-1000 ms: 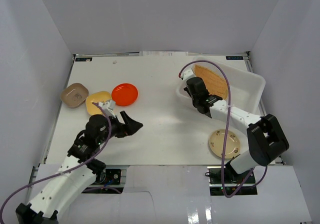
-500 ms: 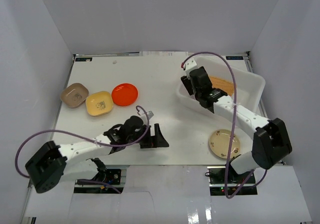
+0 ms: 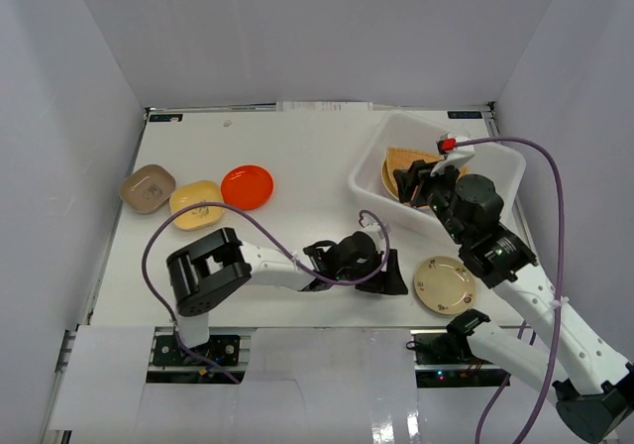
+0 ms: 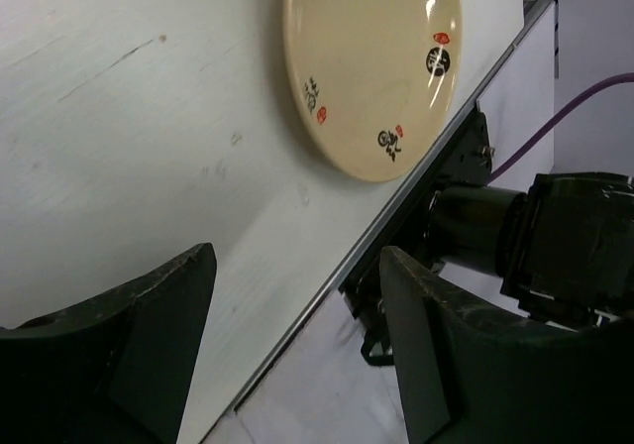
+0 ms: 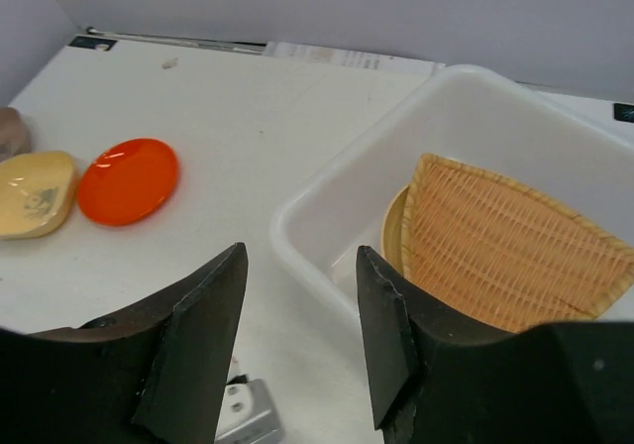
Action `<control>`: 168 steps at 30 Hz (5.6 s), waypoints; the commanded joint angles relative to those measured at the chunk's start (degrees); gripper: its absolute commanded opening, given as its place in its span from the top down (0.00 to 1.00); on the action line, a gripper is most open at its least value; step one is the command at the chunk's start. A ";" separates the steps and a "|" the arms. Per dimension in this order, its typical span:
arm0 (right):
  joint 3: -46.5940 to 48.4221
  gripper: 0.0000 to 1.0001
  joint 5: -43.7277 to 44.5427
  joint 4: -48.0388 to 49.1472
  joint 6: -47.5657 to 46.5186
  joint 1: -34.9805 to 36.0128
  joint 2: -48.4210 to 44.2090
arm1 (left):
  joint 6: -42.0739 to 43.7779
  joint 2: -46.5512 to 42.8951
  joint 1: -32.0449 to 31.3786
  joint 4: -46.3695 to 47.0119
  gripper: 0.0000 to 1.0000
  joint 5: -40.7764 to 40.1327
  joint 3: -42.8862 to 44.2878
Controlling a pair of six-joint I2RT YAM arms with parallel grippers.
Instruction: Place the plates into the plastic bin on the countertop
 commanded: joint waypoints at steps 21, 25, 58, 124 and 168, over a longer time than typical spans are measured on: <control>-11.12 0.49 -12.29 -2.49 12.99 -0.18 -17.05 | 1.99 16.70 -1.31 -7.04 1.00 -7.65 16.07; -10.50 0.48 -17.81 -1.79 14.57 -0.18 -17.14 | 2.17 4.24 -1.31 -5.37 1.00 -10.73 2.90; 45.79 0.33 -11.59 10.19 25.29 11.95 74.58 | 4.10 -85.09 1.94 -55.65 1.00 -45.36 2.87; -14.90 0.90 -22.33 23.27 24.42 -43.60 15.48 | 10.69 -6.62 16.79 -15.91 1.00 -8.62 29.05; 8.85 0.34 1.68 -10.84 7.02 -29.81 41.67 | 22.47 -10.34 21.71 -16.53 0.02 -5.90 33.84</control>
